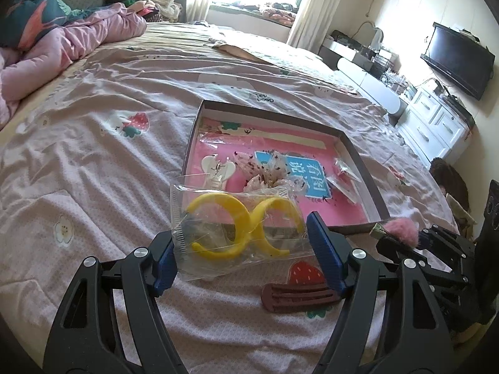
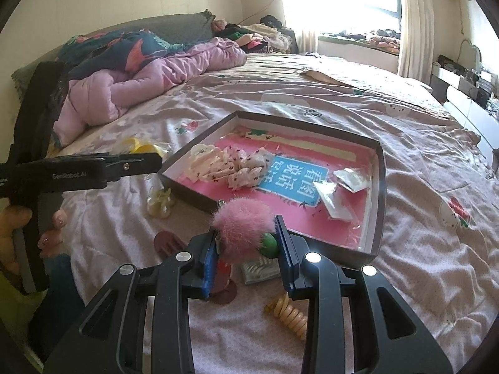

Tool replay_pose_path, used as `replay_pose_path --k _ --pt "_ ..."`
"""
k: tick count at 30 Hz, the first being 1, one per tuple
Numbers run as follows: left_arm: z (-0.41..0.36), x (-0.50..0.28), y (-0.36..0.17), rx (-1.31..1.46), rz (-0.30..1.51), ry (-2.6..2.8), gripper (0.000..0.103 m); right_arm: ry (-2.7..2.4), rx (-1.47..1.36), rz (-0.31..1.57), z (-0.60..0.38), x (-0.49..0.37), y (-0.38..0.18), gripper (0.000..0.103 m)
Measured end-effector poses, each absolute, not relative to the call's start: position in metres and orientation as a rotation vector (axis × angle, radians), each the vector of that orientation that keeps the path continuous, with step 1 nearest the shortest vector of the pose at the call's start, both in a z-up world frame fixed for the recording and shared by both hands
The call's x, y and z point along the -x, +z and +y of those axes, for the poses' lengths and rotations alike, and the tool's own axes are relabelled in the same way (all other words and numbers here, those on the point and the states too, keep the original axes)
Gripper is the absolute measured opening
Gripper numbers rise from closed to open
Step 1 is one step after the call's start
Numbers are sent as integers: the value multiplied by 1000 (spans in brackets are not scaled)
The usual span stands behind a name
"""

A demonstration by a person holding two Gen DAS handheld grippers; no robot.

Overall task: Organize jewelry
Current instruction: 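Carry the bangle bag into the tray with left tool while right tool carries the pom-pom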

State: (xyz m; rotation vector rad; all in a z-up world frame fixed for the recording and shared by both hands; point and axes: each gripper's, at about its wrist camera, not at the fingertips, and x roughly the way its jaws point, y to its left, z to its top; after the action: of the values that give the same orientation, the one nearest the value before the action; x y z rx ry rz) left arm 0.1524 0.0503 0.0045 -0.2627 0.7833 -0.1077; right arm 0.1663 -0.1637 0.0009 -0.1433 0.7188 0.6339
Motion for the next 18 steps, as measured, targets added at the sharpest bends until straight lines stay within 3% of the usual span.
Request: replay_pose_path --k 18 --pt "21 -183 5 241 791 -169 65 541 101 692 -183 -199 8 31"
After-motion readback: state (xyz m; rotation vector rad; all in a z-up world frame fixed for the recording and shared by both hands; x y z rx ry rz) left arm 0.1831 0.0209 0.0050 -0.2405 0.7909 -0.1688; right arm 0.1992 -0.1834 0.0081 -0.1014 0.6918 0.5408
